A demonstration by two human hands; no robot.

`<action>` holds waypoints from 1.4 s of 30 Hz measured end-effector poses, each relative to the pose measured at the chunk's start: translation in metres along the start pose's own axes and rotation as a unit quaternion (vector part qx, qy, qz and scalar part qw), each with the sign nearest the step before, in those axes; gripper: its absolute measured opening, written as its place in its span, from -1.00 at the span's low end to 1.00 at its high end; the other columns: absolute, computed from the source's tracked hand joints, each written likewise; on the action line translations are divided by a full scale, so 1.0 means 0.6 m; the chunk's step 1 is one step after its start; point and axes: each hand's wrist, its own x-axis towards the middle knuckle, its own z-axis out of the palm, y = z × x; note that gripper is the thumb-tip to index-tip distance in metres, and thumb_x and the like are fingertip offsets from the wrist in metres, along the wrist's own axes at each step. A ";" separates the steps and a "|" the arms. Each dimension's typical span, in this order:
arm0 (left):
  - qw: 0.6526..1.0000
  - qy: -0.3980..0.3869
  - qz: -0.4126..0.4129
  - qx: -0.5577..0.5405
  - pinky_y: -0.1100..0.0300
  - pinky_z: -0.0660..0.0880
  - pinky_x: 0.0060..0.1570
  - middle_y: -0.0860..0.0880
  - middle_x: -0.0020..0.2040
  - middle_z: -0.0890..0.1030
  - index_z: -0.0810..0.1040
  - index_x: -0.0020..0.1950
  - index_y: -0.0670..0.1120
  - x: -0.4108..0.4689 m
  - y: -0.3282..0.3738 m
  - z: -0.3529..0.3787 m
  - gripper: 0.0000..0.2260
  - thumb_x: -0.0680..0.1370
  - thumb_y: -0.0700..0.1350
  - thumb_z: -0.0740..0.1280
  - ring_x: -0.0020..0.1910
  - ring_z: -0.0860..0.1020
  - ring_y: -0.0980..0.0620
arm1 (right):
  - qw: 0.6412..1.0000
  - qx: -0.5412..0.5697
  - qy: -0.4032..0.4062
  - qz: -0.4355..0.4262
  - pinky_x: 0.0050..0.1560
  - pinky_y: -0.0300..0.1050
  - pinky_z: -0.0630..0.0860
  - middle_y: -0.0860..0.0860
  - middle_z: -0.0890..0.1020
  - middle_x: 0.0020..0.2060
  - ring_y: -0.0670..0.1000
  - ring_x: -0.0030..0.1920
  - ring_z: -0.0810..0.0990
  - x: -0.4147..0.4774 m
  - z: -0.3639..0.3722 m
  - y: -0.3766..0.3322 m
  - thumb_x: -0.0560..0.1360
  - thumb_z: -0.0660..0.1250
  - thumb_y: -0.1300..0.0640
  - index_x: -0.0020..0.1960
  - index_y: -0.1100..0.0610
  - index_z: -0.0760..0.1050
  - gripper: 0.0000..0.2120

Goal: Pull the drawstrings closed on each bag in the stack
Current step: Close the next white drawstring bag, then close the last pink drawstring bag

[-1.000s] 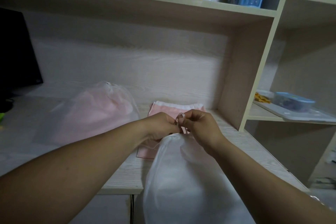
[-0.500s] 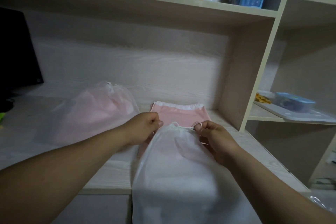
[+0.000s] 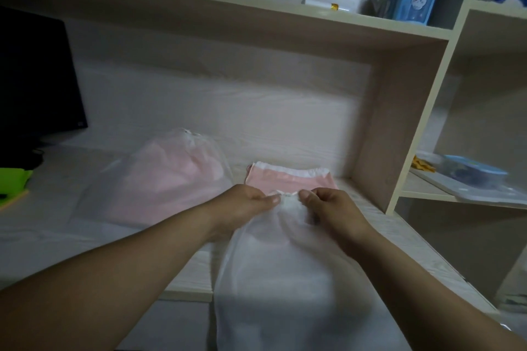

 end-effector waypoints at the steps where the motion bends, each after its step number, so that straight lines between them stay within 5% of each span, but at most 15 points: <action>1: 1.000 0.000 0.004 -0.011 0.08 0.54 -0.06 -0.14 -0.14 0.68 0.64 -0.10 -0.17 -0.005 -0.002 -0.006 -0.67 0.59 0.10 0.43 -0.15 0.64 -0.08 | 1.000 0.008 -0.004 -0.001 -0.38 -0.24 0.38 0.01 0.56 -0.44 -0.02 -0.40 0.45 -0.003 0.003 -0.010 0.66 0.33 -0.06 -0.27 0.15 0.53 -0.60; 6: 0.988 0.056 0.030 -0.143 0.05 0.49 -0.01 -0.17 -0.12 0.64 0.62 -0.02 -0.16 -0.012 0.005 -0.025 -0.78 0.66 -0.01 0.35 -0.13 0.56 -0.07 | 0.989 0.137 -0.061 0.019 -0.14 -0.17 0.61 0.15 0.77 -0.12 0.05 -0.17 0.74 0.002 0.015 -0.040 0.70 0.26 -0.04 0.05 0.24 0.72 -0.60; 9: 0.986 0.123 0.039 -0.107 -0.05 0.57 0.02 -0.28 -0.03 0.70 0.64 -0.02 -0.24 -0.018 0.024 -0.070 -0.64 0.63 0.09 0.37 -0.11 0.61 -0.11 | 0.979 0.167 -0.114 0.006 -0.08 -0.06 0.63 0.09 0.77 -0.13 0.14 -0.13 0.72 0.018 0.026 -0.053 0.67 0.30 -0.07 -0.03 0.10 0.74 -0.67; 13: 0.973 0.217 0.082 -0.013 -0.09 0.60 0.17 -0.15 -0.01 0.74 0.71 0.00 -0.11 -0.005 0.057 -0.183 -0.61 0.49 0.21 0.43 0.01 0.68 -0.13 | 0.983 0.124 -0.129 0.038 0.15 0.24 0.62 0.26 0.75 0.00 0.26 -0.03 0.73 0.069 0.072 -0.073 0.65 0.35 -0.04 0.05 0.22 0.70 -0.67; 16: 0.934 0.330 0.115 0.074 0.07 0.54 0.21 -0.02 0.15 0.65 0.60 0.23 -0.01 0.018 0.098 -0.264 -0.69 0.58 0.13 0.38 0.13 0.62 -0.04 | 0.990 0.126 -0.064 0.020 -0.05 0.05 0.57 0.28 0.71 -0.12 0.15 -0.18 0.63 0.141 0.133 -0.117 0.63 0.37 -0.05 0.02 0.35 0.61 -0.59; 20: 0.824 0.450 0.179 0.294 -0.01 0.32 0.47 -0.04 0.50 0.38 0.36 0.54 0.04 0.028 0.111 -0.323 -0.56 0.66 0.06 0.24 0.45 0.39 -0.07 | 0.987 0.145 -0.068 0.013 -0.24 -0.14 0.52 0.15 0.64 -0.24 0.08 -0.29 0.57 0.249 0.210 -0.179 0.65 0.35 -0.04 -0.12 0.22 0.59 -0.66; 23: 0.804 0.350 0.187 0.443 -0.01 0.20 0.53 0.03 0.58 0.34 0.34 0.57 0.11 0.055 0.064 -0.320 -0.51 0.63 0.13 0.16 0.55 0.29 -0.02 | 0.990 0.117 -0.070 0.028 -0.14 -0.07 0.59 0.20 0.72 -0.14 0.14 -0.19 0.65 0.319 0.260 -0.187 0.65 0.34 -0.03 -0.08 0.28 0.64 -0.63; 28: 0.818 0.154 -0.009 0.554 -0.13 -0.16 0.60 0.10 0.69 0.02 0.08 0.65 0.24 0.093 -0.029 -0.338 -0.46 0.67 0.17 0.13 0.66 -0.06 0.08 | 0.998 -0.023 -0.037 0.052 0.00 0.07 0.59 0.24 0.68 -0.16 0.24 -0.08 0.67 0.349 0.326 -0.126 0.62 0.37 0.03 -0.18 0.26 0.63 -0.67; 33: 0.823 0.190 0.027 0.534 -0.19 -0.20 0.58 0.14 0.66 0.14 0.26 0.57 0.23 0.096 -0.032 -0.342 -0.52 0.64 0.01 0.19 0.65 0.01 0.10 | 0.998 -0.045 0.013 0.033 0.09 0.10 0.57 0.18 0.65 -0.08 0.22 0.00 0.63 0.346 0.323 -0.109 0.58 0.38 -0.04 0.04 0.23 0.59 -0.69; 38: 0.805 0.249 0.105 0.528 -0.18 -0.16 0.57 0.11 0.50 0.35 0.45 0.43 0.17 0.099 0.011 -0.296 -0.62 0.61 0.00 0.25 0.56 0.19 0.05 | 1.000 -0.020 0.020 -0.001 -0.35 -0.12 0.29 -0.07 0.38 -0.38 0.00 -0.37 0.38 0.336 0.276 -0.119 0.54 0.36 -0.07 -0.27 0.02 0.30 -0.67; 42: 0.791 0.273 0.141 0.529 0.04 0.21 0.37 0.06 0.17 0.47 0.56 0.21 0.10 0.111 0.039 -0.236 -0.78 0.58 -0.03 0.28 0.25 0.40 -0.02 | 1.000 -0.014 0.002 -0.023 -0.36 -0.13 0.21 -0.04 0.24 -0.47 -0.01 -0.45 0.21 0.294 0.226 -0.120 0.57 0.34 0.08 -0.37 0.04 0.17 -0.55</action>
